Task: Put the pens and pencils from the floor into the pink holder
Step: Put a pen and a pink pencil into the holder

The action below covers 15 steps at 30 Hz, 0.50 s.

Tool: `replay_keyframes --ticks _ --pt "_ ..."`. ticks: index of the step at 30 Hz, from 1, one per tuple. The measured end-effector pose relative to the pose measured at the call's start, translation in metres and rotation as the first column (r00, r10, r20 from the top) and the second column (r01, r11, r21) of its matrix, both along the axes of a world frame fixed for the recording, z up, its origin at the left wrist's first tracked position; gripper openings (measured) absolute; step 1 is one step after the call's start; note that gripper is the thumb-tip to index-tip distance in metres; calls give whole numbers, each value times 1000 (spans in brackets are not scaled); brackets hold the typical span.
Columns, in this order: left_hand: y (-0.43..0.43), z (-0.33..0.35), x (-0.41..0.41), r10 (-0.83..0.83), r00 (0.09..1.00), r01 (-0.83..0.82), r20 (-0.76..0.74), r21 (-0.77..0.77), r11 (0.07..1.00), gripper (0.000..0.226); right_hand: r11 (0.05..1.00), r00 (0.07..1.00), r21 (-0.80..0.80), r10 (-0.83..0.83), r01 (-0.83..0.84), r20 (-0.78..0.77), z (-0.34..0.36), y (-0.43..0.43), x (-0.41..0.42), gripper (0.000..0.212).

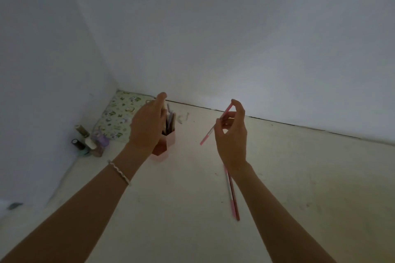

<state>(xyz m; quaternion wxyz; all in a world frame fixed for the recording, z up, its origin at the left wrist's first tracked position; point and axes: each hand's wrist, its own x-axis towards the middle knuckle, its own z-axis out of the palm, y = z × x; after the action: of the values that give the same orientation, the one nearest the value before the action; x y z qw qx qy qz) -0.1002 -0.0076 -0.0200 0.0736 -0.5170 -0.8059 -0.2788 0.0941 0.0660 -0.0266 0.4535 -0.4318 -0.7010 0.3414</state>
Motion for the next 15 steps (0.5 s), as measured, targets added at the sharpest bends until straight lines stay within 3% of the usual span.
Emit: replay_keyframes --ticks 3,4,6,9,15 --pt "5 -3 -7 22 945 -26 -327 -7 1000 9 1000 999 20 10 -10 -32 2 -7 -14 54" --pt "7 0 -8 33 933 -41 -358 -15 999 19 999 999 31 14 -12 -46 3 -10 -19 54" --pt "8 8 -11 59 946 -66 -318 -9 998 35 997 997 72 19 -14 -79 4 -14 -33 54" --pt "5 20 -21 119 962 -99 -245 90 991 30 989 995 143 43 -30 -86 4 -21 -58 54" --pt "-4 38 -17 87 980 -47 -180 213 976 25 927 964 311 143 -209 222 -19 -32 -82 34"
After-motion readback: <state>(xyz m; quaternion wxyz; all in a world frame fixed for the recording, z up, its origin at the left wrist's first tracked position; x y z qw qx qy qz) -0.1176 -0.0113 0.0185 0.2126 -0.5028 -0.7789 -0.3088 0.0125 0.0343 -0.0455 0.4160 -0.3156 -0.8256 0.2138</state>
